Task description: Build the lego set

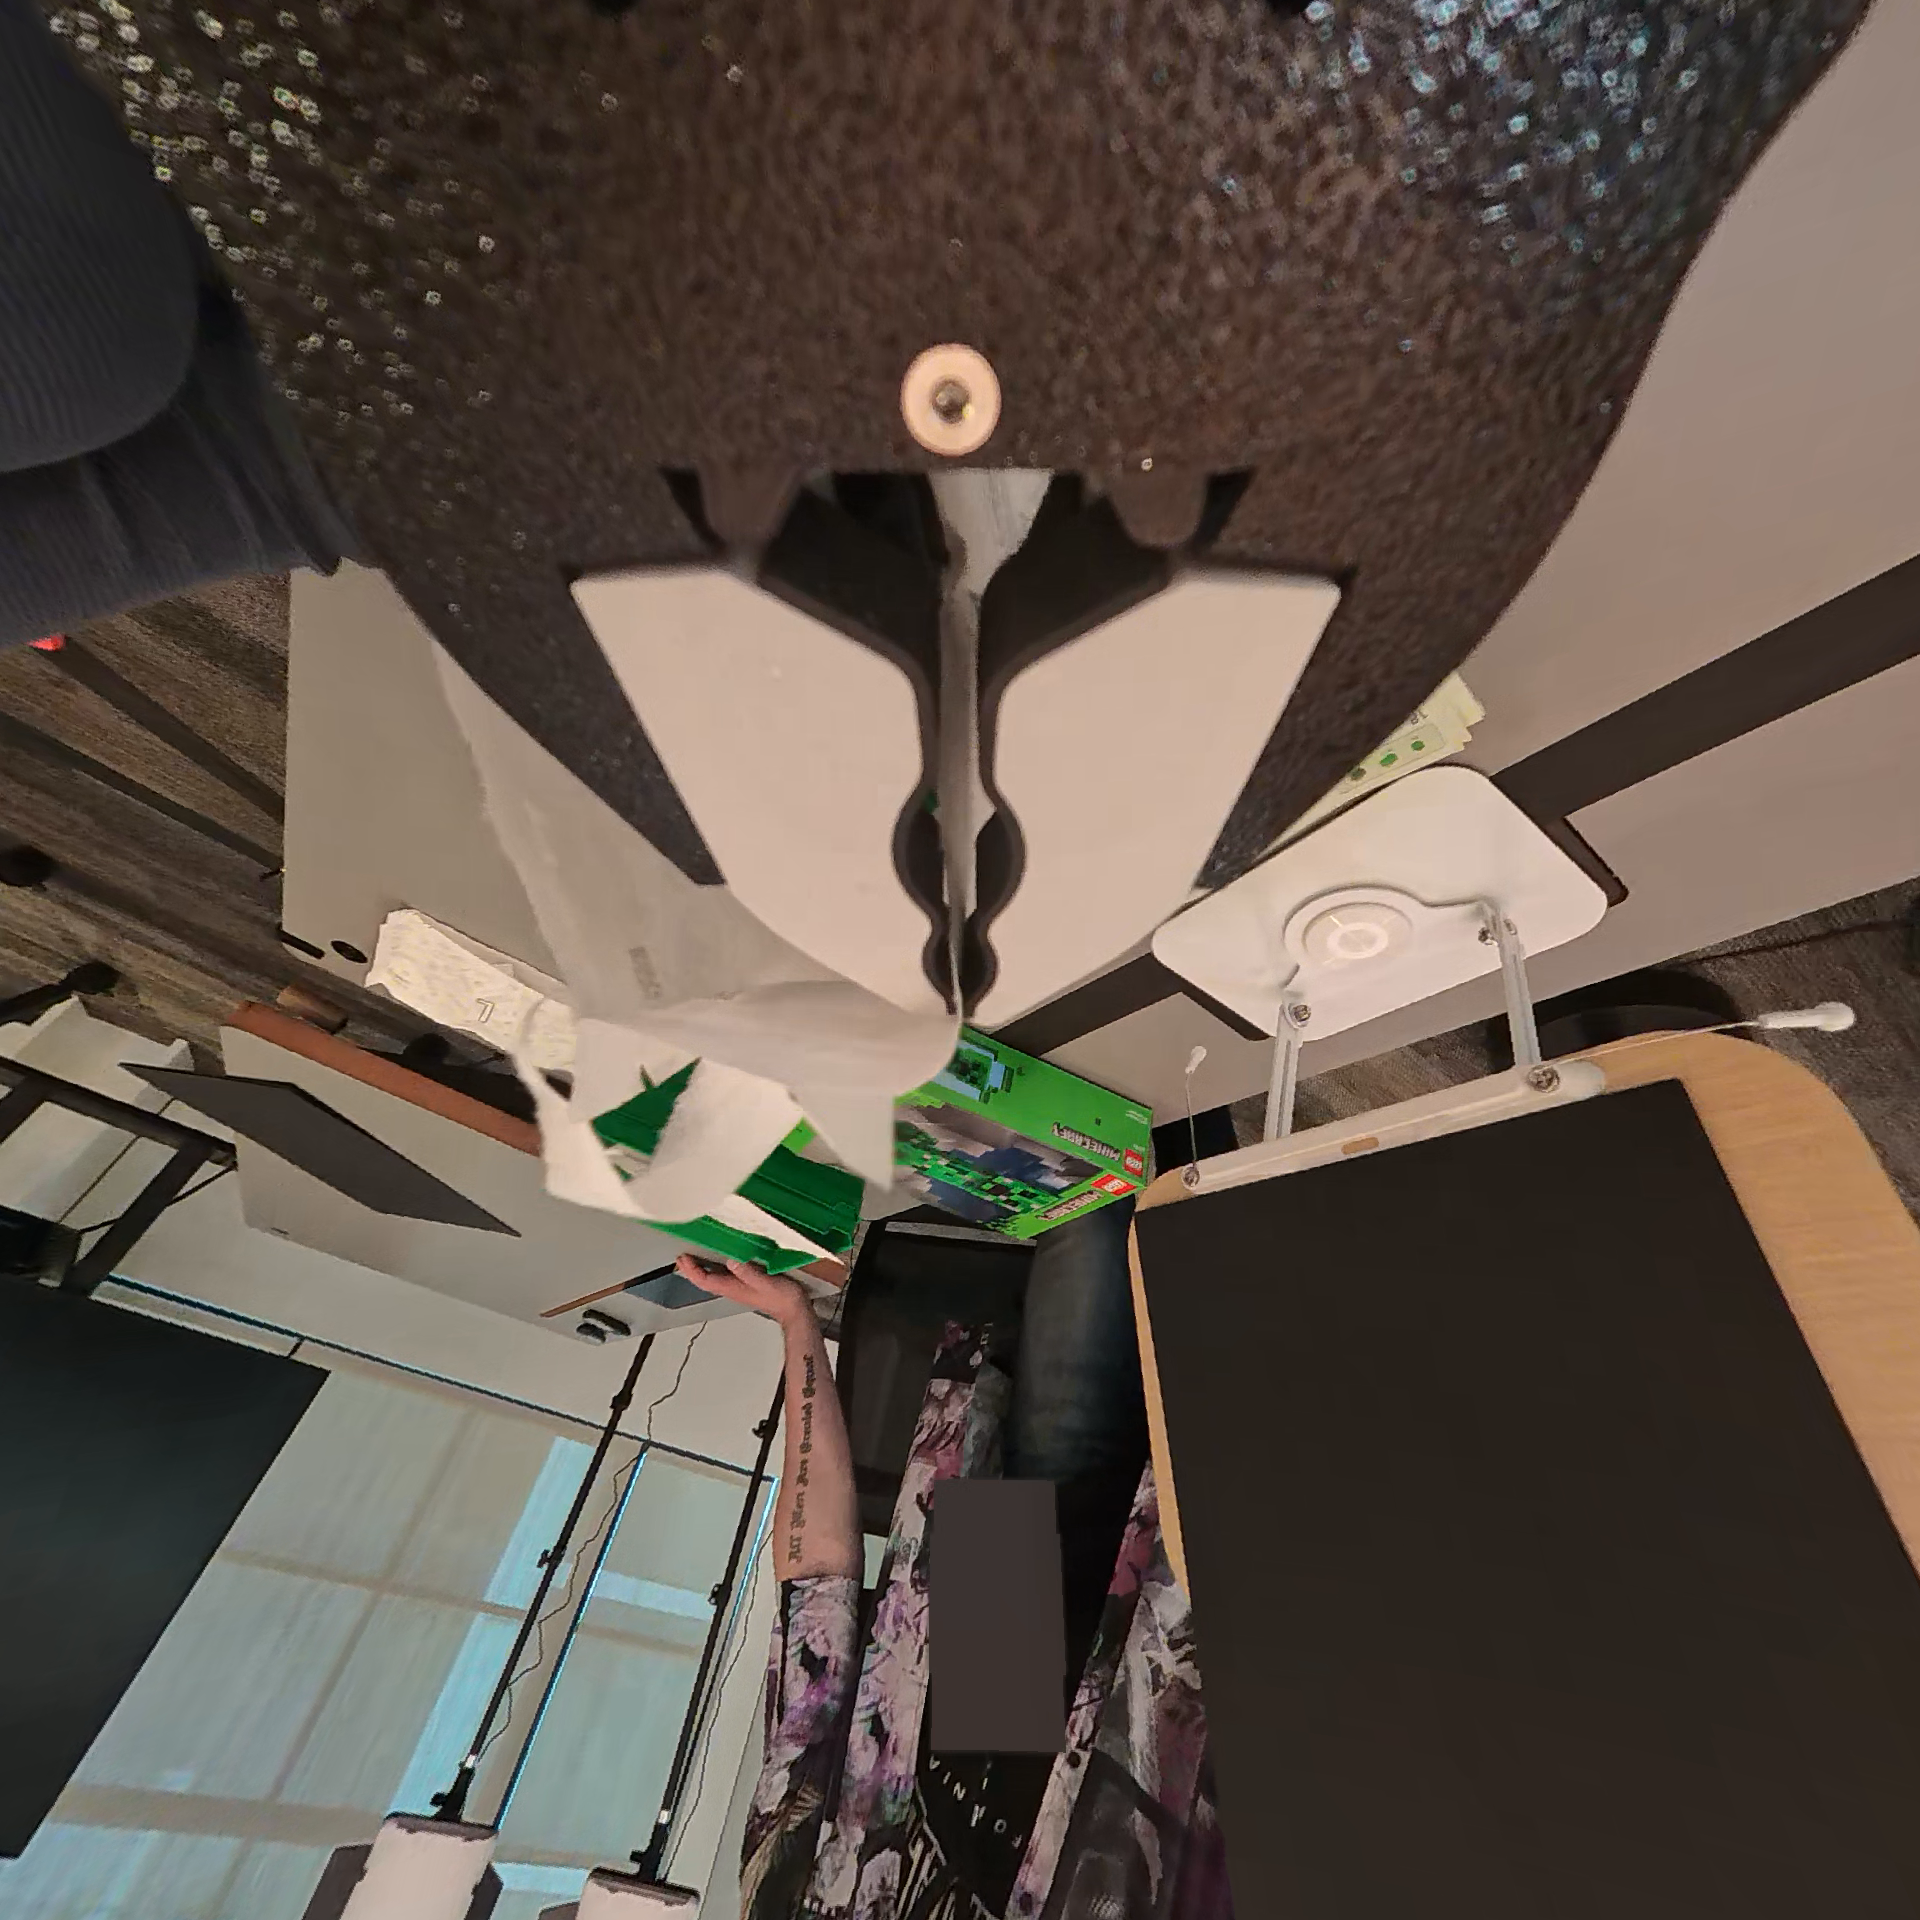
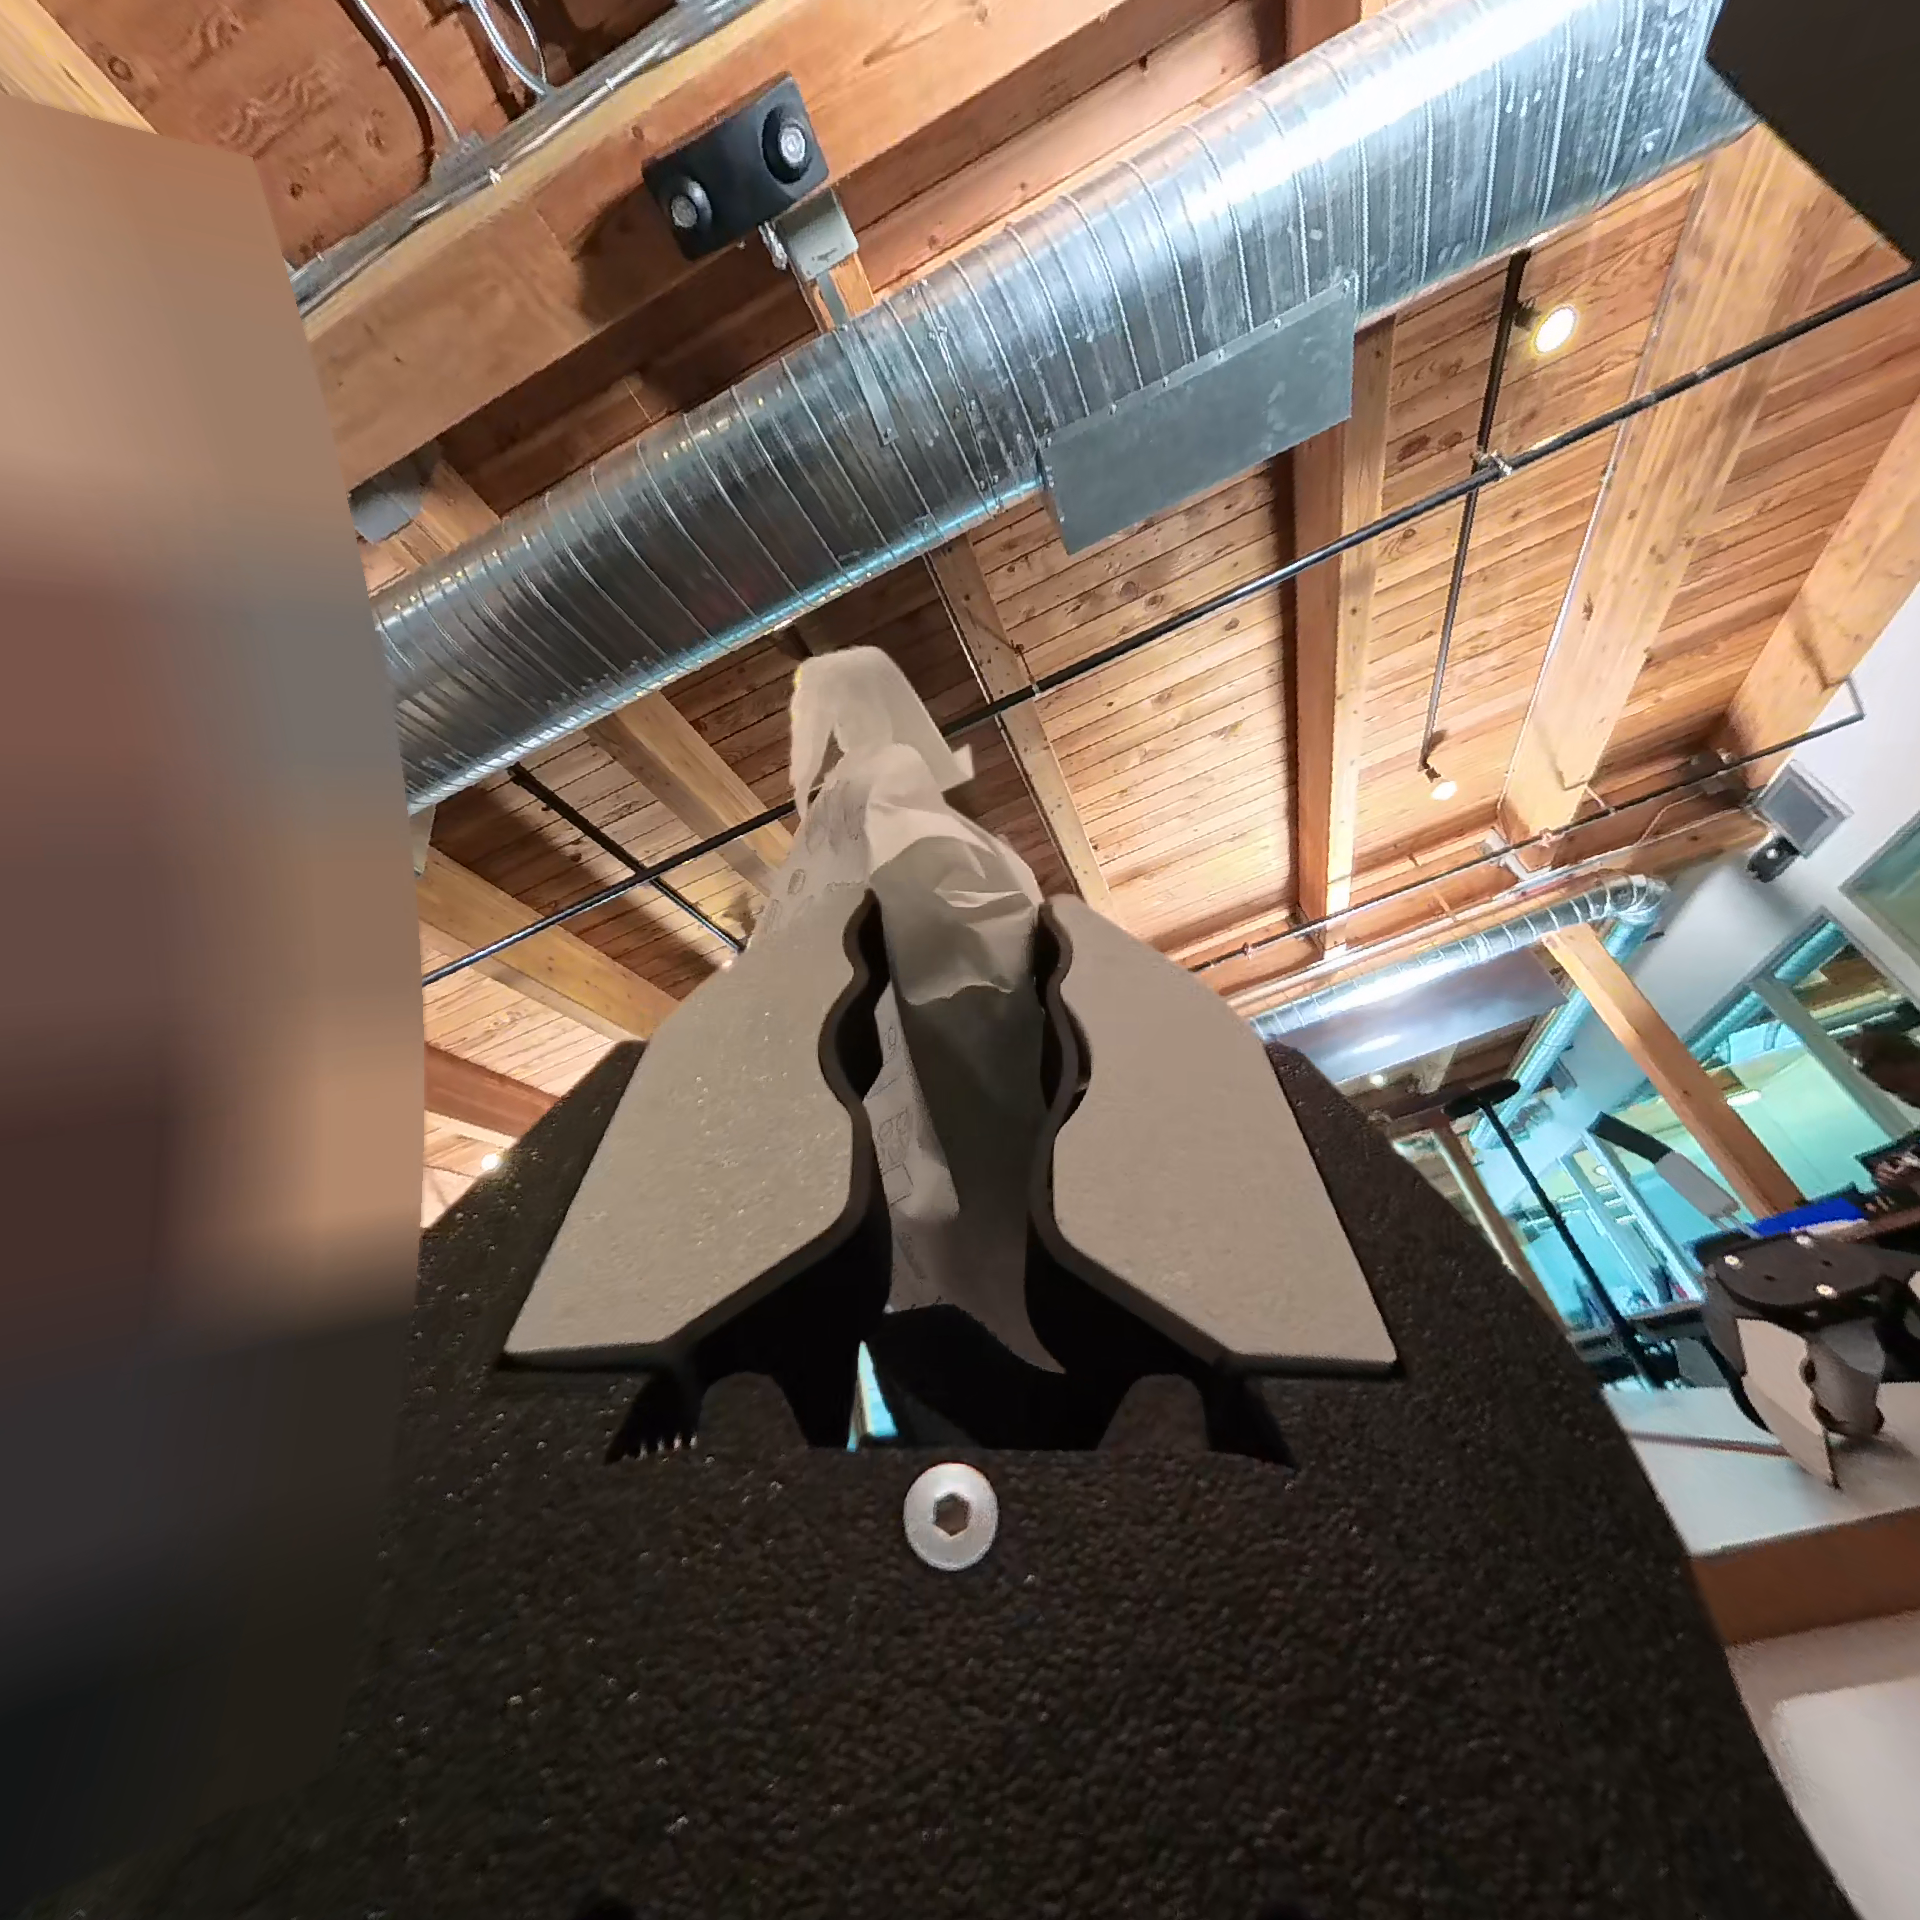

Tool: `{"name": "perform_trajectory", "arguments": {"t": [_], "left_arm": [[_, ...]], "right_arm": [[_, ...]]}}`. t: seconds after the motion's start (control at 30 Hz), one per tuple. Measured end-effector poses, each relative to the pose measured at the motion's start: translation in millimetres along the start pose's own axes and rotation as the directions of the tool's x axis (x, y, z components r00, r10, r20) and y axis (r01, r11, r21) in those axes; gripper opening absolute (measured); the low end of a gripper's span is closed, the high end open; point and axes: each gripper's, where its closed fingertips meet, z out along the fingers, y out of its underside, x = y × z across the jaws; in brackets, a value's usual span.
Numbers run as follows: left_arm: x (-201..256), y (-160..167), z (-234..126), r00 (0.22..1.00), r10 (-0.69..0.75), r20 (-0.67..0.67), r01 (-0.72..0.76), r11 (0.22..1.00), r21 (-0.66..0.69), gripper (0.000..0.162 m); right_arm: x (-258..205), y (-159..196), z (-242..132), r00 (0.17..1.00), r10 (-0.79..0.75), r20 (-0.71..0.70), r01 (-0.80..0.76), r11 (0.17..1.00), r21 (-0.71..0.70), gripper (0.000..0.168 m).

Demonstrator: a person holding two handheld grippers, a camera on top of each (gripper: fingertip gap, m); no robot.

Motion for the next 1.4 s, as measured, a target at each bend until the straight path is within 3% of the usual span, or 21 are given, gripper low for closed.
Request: {"name": "perform_trajectory", "arguments": {"t": [0.53,0.7,0.83,1.0,1.1,1.17,1.27,1.4], "left_arm": [[-15,13,-3,0.998,0.011,0.055,-0.011,1.000,-0.002,0.000],[-7,16,-2,0.995,0.097,0.023,-0.097,0.995,-0.006,0.000],[-7,10,-7,0.971,0.221,0.088,-0.213,0.973,-0.093,0.032],[-5,-11,-24,0.913,0.391,0.119,-0.354,0.901,-0.251,0.039],[-4,-21,-33,0.853,0.511,0.106,-0.433,0.807,-0.402,0.039],[2,-22,-39,0.800,0.596,0.061,-0.484,0.702,-0.522,0.042],[19,-21,-31,0.713,0.697,-0.069,-0.558,0.506,-0.658,0.043],[34,-8,7,0.600,0.742,-0.301,-0.611,0.182,-0.770,0.045]], "right_arm": [[2,4,-3,1.000,-0.017,-0.014,0.016,0.999,-0.042,0.016],[3,1,-8,1.000,0.011,-0.010,-0.012,0.999,-0.033,0.016],[8,-1,-13,0.999,0.019,-0.036,-0.020,0.999,-0.029,0.016],[11,-4,-15,0.999,0.018,-0.047,-0.019,1.000,-0.024,0.015],[16,-3,-16,0.998,0.021,-0.057,-0.023,0.999,-0.027,0.015],[20,1,-15,0.998,0.029,-0.060,-0.031,0.999,-0.037,0.015],[24,8,-12,0.997,0.038,-0.061,-0.041,0.998,-0.050,0.016],[25,19,-8,0.997,0.021,-0.068,-0.028,0.995,-0.093,0.015]]}}
